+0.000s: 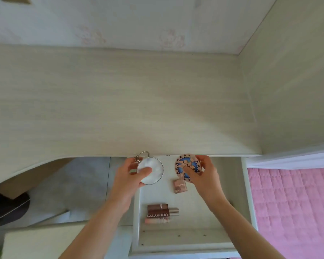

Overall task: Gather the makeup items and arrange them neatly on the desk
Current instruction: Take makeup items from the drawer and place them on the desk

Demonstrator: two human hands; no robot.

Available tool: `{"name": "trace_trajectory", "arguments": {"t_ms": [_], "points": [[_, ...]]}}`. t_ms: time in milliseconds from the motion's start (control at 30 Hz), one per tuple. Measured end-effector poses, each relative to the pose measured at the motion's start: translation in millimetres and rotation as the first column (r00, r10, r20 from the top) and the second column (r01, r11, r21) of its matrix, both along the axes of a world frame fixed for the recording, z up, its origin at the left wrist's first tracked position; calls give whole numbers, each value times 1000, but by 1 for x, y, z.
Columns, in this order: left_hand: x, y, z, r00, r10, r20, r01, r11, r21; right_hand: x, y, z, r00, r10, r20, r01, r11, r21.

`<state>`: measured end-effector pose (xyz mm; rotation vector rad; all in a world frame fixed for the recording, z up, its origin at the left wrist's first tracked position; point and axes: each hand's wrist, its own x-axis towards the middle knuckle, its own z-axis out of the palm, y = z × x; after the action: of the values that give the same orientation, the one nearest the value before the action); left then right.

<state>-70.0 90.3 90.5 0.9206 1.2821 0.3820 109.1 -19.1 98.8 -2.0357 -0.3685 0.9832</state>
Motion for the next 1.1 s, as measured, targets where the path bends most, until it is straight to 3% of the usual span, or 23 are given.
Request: {"name": "trace_trajectory", "arguments": {"t_ms": [233, 467, 600, 900, 1100], "points": [[34, 86, 8, 997, 81, -11, -79, 985, 153, 30, 88, 19, 999, 38, -14, -37, 997, 75], [76, 171, -8, 993, 36, -114, -1, 958, 288, 64, 177, -1, 996, 27, -81, -21, 996, 83], [93, 200, -18, 988, 20, -151, 23, 959, 281, 73, 213, -18, 996, 50, -68, -45, 997, 70], [111, 229, -27, 964, -99, -246, 165, 950, 264, 83, 236, -38, 966, 213, 148, -214, 977, -8], [112, 229, -33, 884, -178, -433, 350, 866, 358, 89, 229, -41, 801, 455, 390, -400, 891, -217]]}}
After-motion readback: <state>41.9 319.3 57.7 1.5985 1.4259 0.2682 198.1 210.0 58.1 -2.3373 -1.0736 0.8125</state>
